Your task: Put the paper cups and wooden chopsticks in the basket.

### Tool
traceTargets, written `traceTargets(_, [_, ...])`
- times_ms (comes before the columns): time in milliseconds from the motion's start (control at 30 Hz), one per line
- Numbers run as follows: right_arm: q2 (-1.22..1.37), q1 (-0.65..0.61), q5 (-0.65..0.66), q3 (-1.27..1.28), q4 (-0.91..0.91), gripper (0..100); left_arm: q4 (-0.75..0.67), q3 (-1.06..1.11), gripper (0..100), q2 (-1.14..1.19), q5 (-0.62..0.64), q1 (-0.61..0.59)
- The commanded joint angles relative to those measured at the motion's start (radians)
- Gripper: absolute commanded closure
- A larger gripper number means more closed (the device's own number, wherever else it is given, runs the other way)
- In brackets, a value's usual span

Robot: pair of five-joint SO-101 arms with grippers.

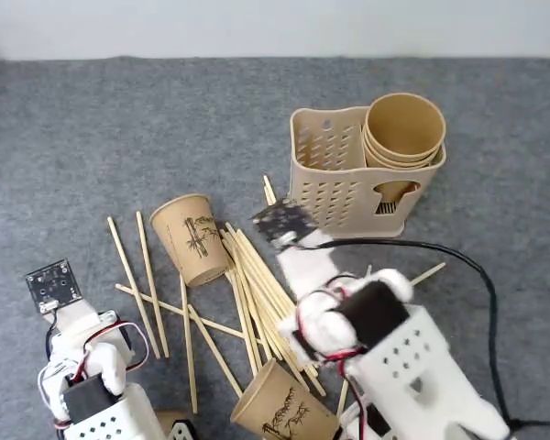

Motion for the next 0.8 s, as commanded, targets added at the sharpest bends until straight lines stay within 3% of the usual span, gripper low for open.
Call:
traceTargets(0, [0.048,-0.094,-0.084,-0.083,0.031,71.0,-0.003,-0.012,98,-0.014,-0.002,-0.005])
traceTargets(367, [0.305,-0.124,-0.19,-0.308,-0.156,70.8,-0.003,-0.012,98,-0.014,-0.002,-0.005])
traceTargets(767, [0.708,-0.142,-0.19,-0.519,-0.427,70.6,-0.003,-0.012,98,-0.014,-0.002,-0.005])
